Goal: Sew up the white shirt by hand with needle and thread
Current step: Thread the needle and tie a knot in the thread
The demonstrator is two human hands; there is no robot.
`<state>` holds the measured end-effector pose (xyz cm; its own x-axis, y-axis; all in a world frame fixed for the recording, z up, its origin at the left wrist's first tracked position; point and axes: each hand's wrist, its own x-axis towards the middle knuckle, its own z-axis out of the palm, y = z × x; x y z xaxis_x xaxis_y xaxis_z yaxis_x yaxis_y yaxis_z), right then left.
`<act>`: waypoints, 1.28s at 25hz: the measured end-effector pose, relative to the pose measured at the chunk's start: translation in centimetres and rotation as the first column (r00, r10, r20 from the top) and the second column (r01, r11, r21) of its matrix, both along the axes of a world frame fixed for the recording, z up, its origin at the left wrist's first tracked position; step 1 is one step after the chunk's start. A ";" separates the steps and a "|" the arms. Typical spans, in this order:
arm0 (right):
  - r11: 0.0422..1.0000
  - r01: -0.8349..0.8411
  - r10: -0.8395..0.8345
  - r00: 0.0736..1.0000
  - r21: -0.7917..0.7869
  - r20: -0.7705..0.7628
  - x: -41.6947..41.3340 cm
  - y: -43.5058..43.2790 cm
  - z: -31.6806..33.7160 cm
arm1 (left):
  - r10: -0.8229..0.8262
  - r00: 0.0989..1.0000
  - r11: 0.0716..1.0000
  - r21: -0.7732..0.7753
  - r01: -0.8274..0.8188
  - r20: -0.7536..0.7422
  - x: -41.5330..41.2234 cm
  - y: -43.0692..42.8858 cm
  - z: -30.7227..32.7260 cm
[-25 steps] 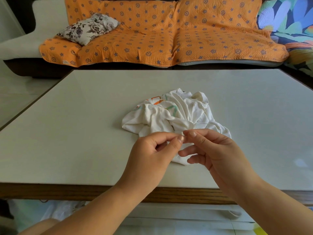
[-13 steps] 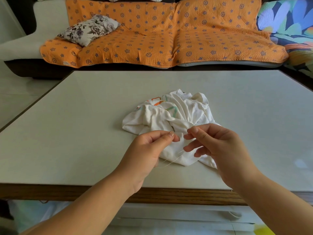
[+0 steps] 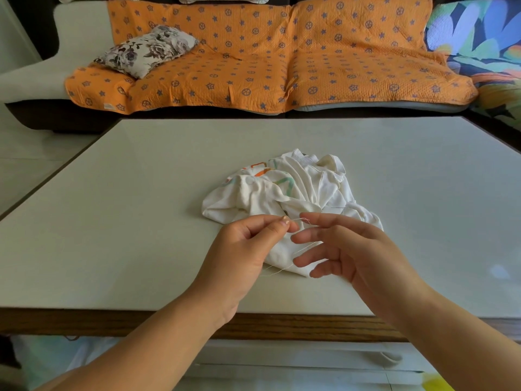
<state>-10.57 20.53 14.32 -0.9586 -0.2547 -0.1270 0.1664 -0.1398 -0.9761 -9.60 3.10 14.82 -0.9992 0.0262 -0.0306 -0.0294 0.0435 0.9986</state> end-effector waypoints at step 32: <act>0.996 0.076 -0.075 0.997 -0.050 0.026 0.5 -0.6 0.5 | -0.011 0.978 0.992 -0.122 -0.015 -0.209 0.3 0.1 -0.4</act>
<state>-10.12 19.96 14.81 -0.9721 -0.1887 -0.1395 0.1774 -0.2019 -0.9632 -9.35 3.15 14.42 -0.9838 0.0338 0.1762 0.1794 0.1660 0.9697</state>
